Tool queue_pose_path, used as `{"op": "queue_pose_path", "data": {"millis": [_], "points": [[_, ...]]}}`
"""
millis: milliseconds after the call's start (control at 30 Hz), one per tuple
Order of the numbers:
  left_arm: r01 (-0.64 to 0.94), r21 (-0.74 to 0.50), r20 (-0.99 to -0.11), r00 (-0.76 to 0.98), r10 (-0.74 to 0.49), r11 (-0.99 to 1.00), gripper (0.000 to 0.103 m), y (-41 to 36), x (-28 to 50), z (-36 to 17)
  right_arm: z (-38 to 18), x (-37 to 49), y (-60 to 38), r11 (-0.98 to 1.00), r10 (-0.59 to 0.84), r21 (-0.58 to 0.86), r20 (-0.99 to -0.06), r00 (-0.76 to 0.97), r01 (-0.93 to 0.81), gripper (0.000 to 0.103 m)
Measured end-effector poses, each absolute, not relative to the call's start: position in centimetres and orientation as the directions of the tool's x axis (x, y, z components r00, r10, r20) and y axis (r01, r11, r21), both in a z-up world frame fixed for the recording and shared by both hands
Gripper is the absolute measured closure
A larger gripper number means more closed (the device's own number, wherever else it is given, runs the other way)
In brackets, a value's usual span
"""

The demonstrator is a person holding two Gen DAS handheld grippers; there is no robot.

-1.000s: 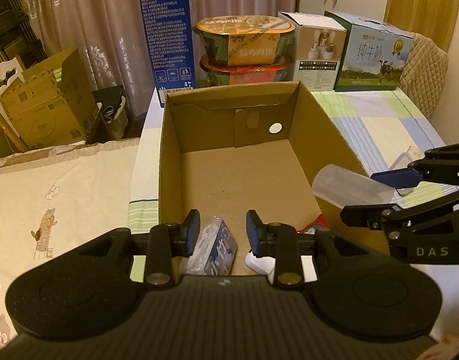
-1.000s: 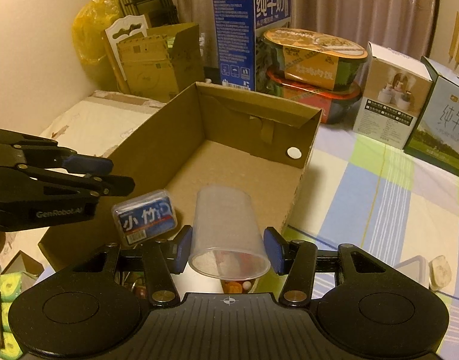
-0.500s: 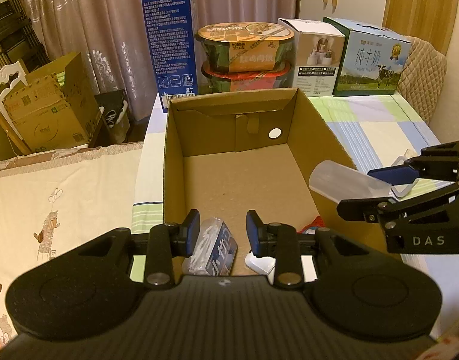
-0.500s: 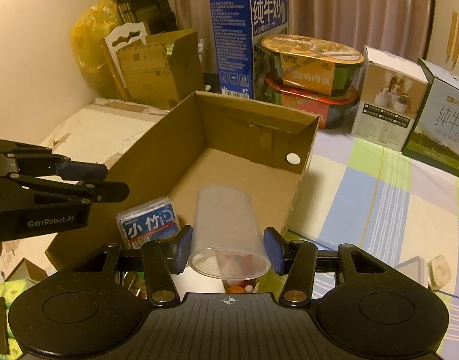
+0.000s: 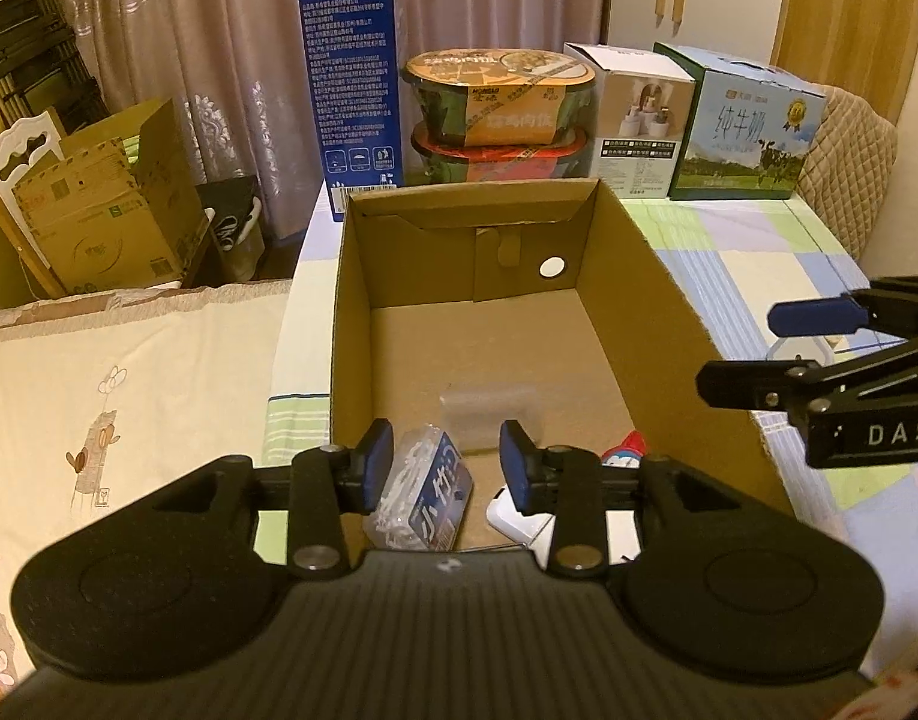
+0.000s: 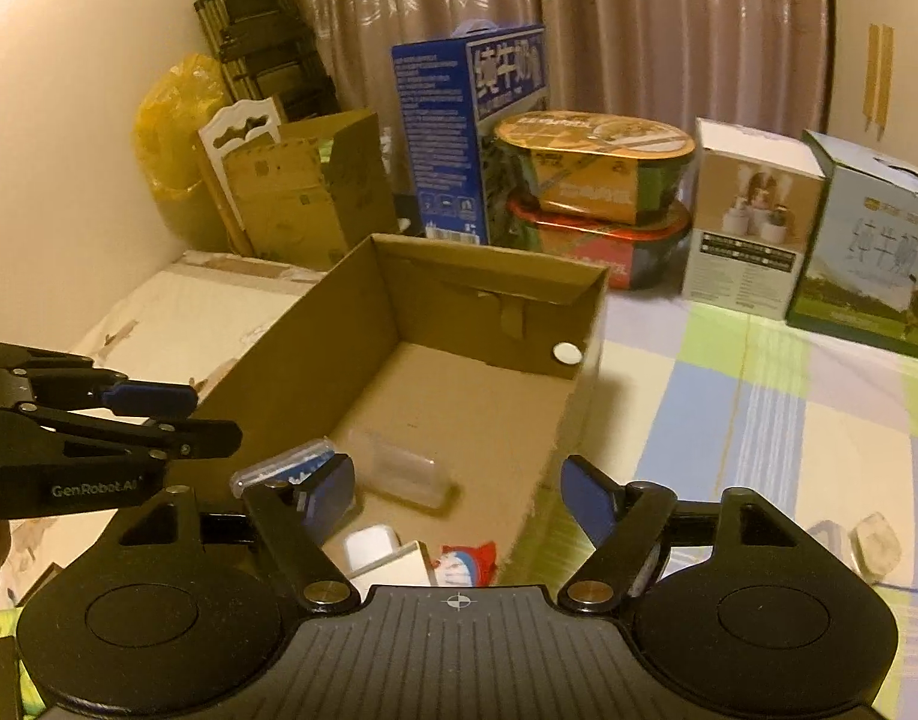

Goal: Organize rigid objects
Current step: 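Move both tools back toward the white plug and night-light on the table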

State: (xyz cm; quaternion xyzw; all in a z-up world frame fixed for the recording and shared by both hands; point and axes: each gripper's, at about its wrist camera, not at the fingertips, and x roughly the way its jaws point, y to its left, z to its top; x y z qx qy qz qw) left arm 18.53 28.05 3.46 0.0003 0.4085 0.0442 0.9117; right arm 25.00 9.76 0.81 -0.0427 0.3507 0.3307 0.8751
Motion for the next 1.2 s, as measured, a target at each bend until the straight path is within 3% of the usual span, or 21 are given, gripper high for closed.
{"op": "queue_pose_path", "data": {"millis": [267,700,1200], "points": [[-0.092,0.016,-0.733,0.677,0.074,0.996,0.06,26.8,16.5,4.7,1.3,22.8,6.9,0.806,0.525,0.174,-0.652,0.547,-0.566,0.03],[-0.08,-0.017,-0.69,0.723,0.046,0.997,0.027,22.5,12.1,7.6,4.3,18.0,1.2,0.851,0.491,0.191,-0.618,0.613,-0.489,0.03],[-0.024,-0.034,-0.656,0.755,-0.004,0.999,0.013,15.9,9.3,9.1,5.2,14.0,-8.6,0.91,0.411,0.225,-0.602,0.684,-0.349,0.029]]}}
